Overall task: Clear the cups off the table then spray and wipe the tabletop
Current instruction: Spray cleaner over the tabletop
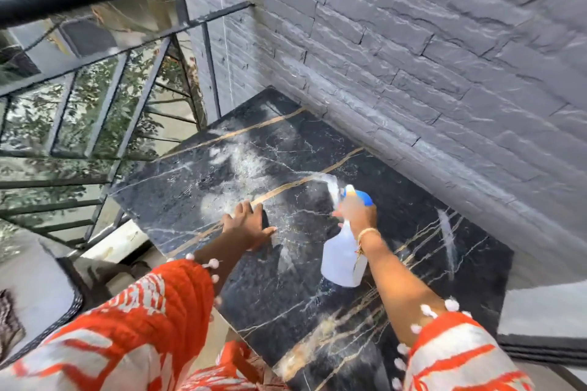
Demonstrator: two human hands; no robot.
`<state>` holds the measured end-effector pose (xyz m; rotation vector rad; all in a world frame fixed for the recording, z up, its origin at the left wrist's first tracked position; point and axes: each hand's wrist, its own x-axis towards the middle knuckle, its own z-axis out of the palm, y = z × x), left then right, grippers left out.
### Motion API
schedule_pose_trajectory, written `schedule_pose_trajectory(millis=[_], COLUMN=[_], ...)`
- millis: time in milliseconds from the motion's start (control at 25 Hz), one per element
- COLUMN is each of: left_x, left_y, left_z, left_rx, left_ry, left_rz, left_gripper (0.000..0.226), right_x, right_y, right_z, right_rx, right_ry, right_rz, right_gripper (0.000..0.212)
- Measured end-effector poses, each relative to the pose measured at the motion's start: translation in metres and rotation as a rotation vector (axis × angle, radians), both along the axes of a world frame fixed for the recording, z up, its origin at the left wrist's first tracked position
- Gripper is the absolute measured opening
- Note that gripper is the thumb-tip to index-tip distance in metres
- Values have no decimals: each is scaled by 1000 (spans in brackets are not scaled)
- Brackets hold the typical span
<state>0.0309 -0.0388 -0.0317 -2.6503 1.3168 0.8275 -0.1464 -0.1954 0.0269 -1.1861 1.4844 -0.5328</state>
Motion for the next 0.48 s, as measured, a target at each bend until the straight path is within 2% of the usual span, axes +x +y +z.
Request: schedule_pose_trajectory(millis=[120,320,480], left_x=[8,7,8], left_y=[-21,-49,-56], left_z=[-2,-10,-17], left_rx=[16,-13,-12], left_ry=[23,2,-58], left_rz=[-32,-106,-203], left_gripper=[83,80,98], right_x=[4,15,18], right_y=[-14,-27,-36], right_z=[-3,-7,-11], right_rx=[84,52,14], right_ry=[-118,-108,-66], right_rz=[-9,-45,-134], right_gripper=[31,27,37])
